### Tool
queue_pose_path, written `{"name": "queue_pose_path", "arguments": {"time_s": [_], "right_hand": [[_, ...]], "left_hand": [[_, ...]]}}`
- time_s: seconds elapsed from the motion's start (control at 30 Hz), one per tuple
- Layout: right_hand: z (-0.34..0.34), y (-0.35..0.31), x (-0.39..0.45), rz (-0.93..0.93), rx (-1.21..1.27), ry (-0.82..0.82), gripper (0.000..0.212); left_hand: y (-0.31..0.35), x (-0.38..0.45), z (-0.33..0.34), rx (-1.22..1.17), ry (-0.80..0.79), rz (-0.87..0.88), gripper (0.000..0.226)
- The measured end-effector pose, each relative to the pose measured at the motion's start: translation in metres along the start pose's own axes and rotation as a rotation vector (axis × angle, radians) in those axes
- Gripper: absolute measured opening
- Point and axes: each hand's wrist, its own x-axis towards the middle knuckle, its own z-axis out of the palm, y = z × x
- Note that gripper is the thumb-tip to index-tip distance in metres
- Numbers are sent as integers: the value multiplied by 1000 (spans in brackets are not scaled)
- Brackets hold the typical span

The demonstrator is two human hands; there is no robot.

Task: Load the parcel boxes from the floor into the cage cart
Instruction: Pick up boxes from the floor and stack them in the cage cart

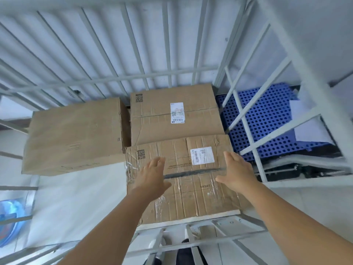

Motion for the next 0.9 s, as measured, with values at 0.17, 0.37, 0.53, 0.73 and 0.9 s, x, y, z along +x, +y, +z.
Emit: {"name": "queue_pose_path", "arguments": {"time_s": [0.17, 0.37, 0.53, 0.73, 0.9], "right_hand": [[-40, -18, -58, -12, 25, 132, 97], [-66, -30, -139, 70, 95, 295, 89], [-67, -26, -209, 190, 165, 381, 89], [-58, -9, -287, 392, 234, 457, 90], [-31, 9, -354, 570, 315, 519, 88]], "left_hand": [[36, -32, -45, 63, 78, 181, 89], [67, -71, -86, 120, 122, 387, 89], [95, -108, -103, 185, 127, 564, 86], [137, -152, -99, 243, 95, 772, 84], [181, -193, -83, 321, 63, 957, 80]]}}
